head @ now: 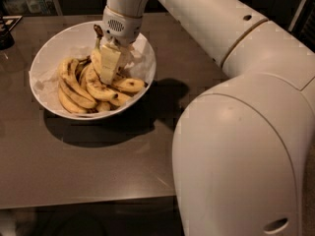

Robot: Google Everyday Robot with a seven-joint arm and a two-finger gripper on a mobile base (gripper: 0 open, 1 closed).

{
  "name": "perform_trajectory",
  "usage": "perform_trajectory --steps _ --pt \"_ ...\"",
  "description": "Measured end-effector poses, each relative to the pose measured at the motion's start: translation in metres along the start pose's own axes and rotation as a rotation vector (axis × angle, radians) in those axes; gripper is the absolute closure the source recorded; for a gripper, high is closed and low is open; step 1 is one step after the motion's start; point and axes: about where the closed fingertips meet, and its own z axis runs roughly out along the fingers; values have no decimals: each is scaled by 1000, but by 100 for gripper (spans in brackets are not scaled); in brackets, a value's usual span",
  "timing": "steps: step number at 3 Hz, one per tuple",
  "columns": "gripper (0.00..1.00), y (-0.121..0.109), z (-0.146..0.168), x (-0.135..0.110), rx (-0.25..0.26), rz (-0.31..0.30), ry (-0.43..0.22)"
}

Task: Pick banana from white bowl

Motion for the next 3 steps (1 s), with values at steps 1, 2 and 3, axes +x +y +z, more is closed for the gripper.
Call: perform_trajectory --steps 1,2,3 --pt "76 0 0 0 0 0 0" --pt "97 0 0 0 0 0 0" --pt "100 4 -13 -1 62 -30 -40"
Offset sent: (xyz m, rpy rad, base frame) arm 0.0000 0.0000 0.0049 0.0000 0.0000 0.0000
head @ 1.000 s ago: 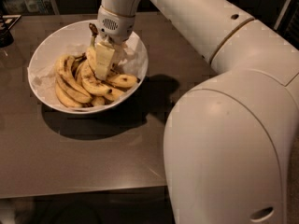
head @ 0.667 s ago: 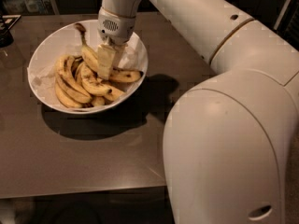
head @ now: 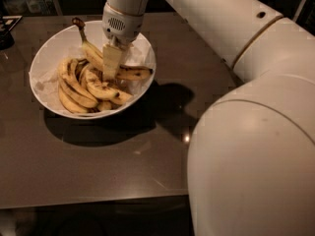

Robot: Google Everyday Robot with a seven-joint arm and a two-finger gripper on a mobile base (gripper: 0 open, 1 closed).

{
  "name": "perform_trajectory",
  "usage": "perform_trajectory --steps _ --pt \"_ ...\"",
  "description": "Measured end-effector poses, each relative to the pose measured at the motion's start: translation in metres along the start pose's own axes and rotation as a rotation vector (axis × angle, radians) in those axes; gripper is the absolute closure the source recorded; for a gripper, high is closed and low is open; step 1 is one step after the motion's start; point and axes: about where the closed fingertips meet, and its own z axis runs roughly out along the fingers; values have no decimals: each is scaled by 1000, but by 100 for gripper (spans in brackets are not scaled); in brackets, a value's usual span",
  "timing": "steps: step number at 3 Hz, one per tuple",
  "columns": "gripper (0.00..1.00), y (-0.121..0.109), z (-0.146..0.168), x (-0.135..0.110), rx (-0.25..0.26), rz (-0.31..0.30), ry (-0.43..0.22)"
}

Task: Pick banana from white bowl

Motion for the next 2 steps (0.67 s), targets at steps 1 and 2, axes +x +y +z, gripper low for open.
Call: perform_trajectory --steps 1,2 --pt "100 20 -24 6 57 -70 -25" --pt "100 48 -45 15 75 -182 -21"
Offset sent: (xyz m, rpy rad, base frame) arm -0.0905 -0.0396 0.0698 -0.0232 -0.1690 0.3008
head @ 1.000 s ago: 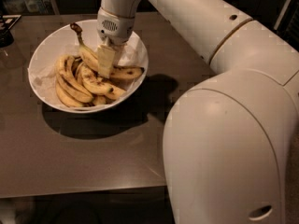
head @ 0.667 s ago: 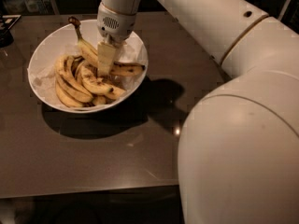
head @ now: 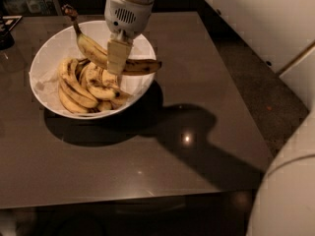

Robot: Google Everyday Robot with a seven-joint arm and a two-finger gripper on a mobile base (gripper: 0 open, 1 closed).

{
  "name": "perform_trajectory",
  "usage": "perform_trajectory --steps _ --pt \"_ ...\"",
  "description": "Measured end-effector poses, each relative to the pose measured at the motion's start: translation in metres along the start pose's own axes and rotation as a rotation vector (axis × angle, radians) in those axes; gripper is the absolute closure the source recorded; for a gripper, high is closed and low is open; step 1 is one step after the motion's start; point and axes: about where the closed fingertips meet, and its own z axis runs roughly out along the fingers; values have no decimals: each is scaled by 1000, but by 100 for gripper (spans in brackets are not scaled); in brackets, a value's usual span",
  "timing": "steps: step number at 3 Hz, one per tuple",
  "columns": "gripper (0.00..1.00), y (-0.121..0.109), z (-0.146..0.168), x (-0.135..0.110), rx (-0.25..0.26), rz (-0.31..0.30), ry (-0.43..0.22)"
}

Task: Pick banana from white bowl

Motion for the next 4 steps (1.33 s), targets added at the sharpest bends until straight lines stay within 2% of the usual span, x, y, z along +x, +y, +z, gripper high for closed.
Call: perform_trajectory --steps 1,2,3,4 --pt "100 24 -14 11 -9 -93 17" --pt "100 46 -23 28 -20 -145 29" --pt "100 70 -24 70 -50 -108 34" --pt "100 66 -23 65 -34 -111 21"
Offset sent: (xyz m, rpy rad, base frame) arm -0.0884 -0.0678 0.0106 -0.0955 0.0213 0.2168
